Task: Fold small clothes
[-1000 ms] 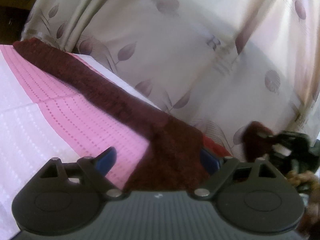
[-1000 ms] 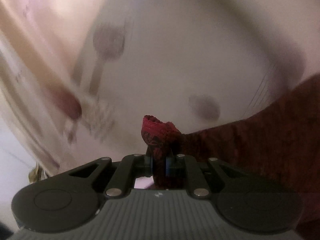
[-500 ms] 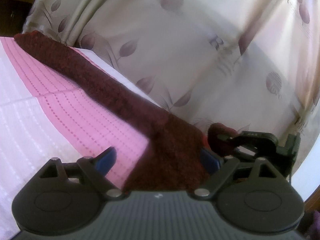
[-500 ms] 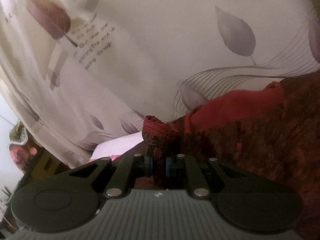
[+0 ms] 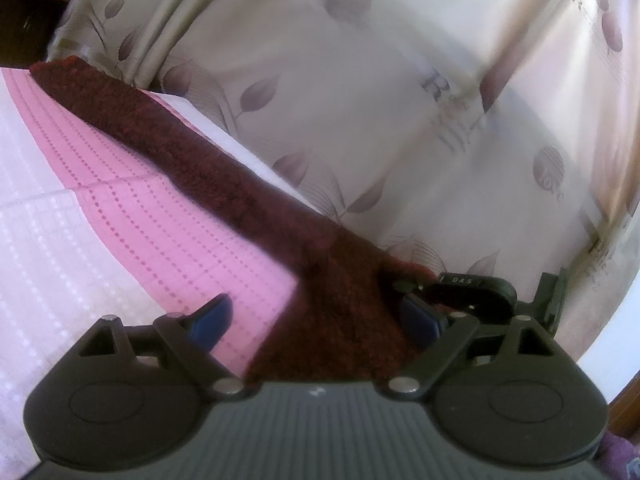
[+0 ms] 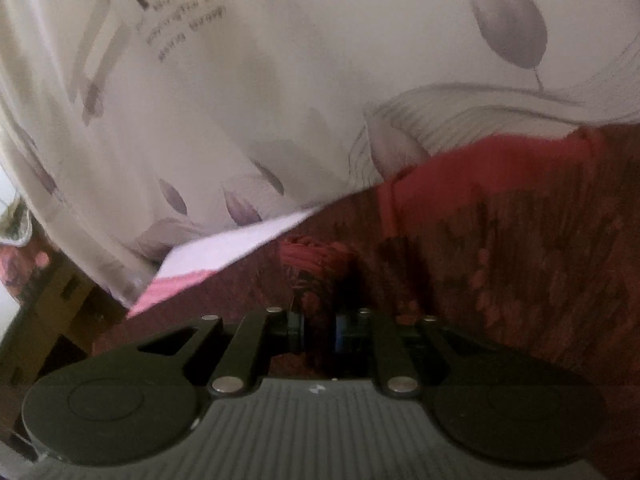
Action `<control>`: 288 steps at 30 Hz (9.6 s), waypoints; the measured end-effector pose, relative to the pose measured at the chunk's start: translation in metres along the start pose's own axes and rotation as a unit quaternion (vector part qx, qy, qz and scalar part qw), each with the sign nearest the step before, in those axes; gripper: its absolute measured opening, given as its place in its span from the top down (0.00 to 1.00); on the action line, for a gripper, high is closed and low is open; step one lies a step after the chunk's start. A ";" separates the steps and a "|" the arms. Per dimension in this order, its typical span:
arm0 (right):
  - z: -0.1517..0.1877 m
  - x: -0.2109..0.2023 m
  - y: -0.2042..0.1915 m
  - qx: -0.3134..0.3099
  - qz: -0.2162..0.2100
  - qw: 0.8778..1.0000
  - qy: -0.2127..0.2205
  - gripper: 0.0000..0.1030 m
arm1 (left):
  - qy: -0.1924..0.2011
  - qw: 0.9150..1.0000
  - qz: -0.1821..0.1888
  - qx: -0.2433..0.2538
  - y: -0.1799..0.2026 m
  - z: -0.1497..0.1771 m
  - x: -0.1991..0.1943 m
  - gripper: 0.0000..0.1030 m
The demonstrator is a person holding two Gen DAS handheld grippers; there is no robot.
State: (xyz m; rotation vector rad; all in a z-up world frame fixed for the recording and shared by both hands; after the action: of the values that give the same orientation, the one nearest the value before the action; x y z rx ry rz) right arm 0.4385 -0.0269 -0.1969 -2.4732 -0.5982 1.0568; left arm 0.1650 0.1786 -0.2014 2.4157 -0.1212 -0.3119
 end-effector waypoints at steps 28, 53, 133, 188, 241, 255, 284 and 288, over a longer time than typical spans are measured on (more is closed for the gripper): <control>0.024 -0.117 -0.014 -0.030 -0.085 0.996 0.010 0.28 | 0.021 0.984 -0.082 -0.159 -0.104 -0.132 -0.012 0.11; 0.074 -0.279 0.112 0.090 -0.039 0.990 0.099 0.09 | 0.056 0.993 -0.081 -0.058 -0.082 -0.202 0.076 0.90; -0.052 -0.123 0.180 -0.107 0.150 0.982 0.042 0.69 | -0.054 0.992 0.079 0.080 0.083 0.020 0.144 0.04; -0.023 -0.128 0.175 -0.125 0.202 0.966 0.099 0.50 | -0.063 0.998 0.026 -0.012 0.043 0.002 0.141 0.03; 0.247 -0.396 0.141 0.157 -0.068 0.985 0.000 0.85 | -0.256 0.954 0.153 0.022 0.021 0.060 -0.172 0.86; 0.315 -0.442 0.142 0.157 -0.048 0.986 -0.031 0.81 | -0.240 0.963 0.122 0.025 0.004 0.074 -0.231 0.33; 0.322 -0.452 0.150 0.148 -0.061 0.987 -0.021 0.78 | -0.259 0.952 0.159 0.037 -0.032 0.069 -0.269 0.75; 0.325 -0.451 0.150 0.155 -0.057 0.986 -0.028 0.72 | -0.240 0.957 0.161 -0.016 -0.047 0.060 -0.268 0.55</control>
State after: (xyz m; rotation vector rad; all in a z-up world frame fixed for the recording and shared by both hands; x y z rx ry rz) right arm -0.0515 -0.3286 -0.2187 -2.1232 -0.5385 1.0863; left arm -0.1092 0.2218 -0.2251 2.1953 -0.7132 -0.7337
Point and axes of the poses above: each gripper's, at about its wrist camera, not at the fingertips, and x roughly the way its jaws point, y to its right, z to its underside, the point moved 6 cm from there along x, roughly the way its jaws point, and after that the axes turned 11 degrees about z, right-handed, at the moved point
